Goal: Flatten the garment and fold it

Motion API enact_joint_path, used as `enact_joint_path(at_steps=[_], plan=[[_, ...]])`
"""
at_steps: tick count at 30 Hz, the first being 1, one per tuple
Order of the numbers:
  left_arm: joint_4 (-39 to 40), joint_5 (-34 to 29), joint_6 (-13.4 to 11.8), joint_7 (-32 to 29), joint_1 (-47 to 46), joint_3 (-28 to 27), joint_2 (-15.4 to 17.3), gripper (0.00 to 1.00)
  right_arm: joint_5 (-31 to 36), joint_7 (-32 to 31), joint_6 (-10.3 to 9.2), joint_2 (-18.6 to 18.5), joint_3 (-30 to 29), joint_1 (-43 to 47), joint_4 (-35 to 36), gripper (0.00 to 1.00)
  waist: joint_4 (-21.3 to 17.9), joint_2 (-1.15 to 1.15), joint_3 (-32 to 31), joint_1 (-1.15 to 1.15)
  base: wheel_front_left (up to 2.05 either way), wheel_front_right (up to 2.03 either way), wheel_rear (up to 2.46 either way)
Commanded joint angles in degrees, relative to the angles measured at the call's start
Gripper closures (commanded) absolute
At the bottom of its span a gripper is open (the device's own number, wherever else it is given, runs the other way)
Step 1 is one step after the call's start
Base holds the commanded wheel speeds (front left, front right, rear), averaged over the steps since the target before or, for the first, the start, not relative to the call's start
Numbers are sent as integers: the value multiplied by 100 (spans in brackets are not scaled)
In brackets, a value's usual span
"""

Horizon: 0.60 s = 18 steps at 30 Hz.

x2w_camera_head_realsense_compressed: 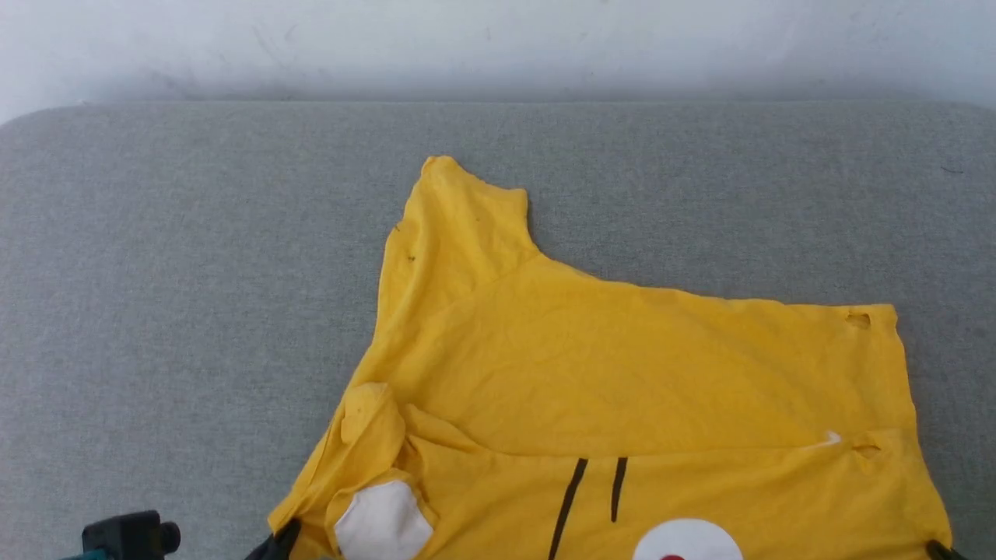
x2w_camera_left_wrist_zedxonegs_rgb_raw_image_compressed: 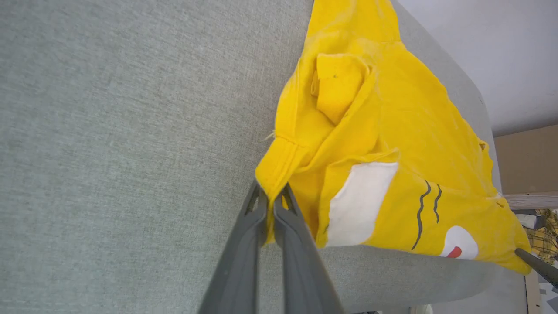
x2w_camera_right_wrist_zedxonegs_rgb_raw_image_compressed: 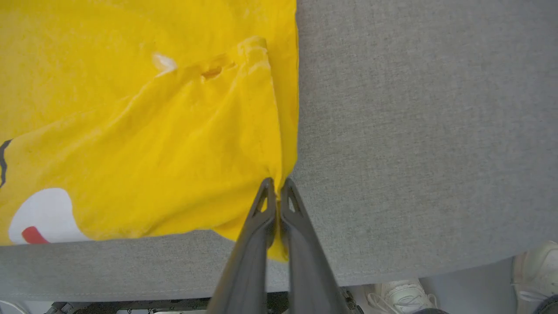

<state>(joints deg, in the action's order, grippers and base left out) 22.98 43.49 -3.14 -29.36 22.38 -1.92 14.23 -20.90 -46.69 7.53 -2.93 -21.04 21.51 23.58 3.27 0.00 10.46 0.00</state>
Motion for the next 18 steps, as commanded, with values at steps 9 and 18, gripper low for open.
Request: enact_joint_path(at_steps=[9, 18], plan=[[-357, 178, 59, -70, -116, 166, -84, 18, 21, 321, -4, 5, 172, -101, -408, 85, -1, 0, 47, 0, 0, 0, 0], [-541, 200, 122, 125, -358, 165, -165, 0, -109, 723, -4, 5, 319, -354, -546, 0, -27, 0, 103, 0, 0, 0, 0]])
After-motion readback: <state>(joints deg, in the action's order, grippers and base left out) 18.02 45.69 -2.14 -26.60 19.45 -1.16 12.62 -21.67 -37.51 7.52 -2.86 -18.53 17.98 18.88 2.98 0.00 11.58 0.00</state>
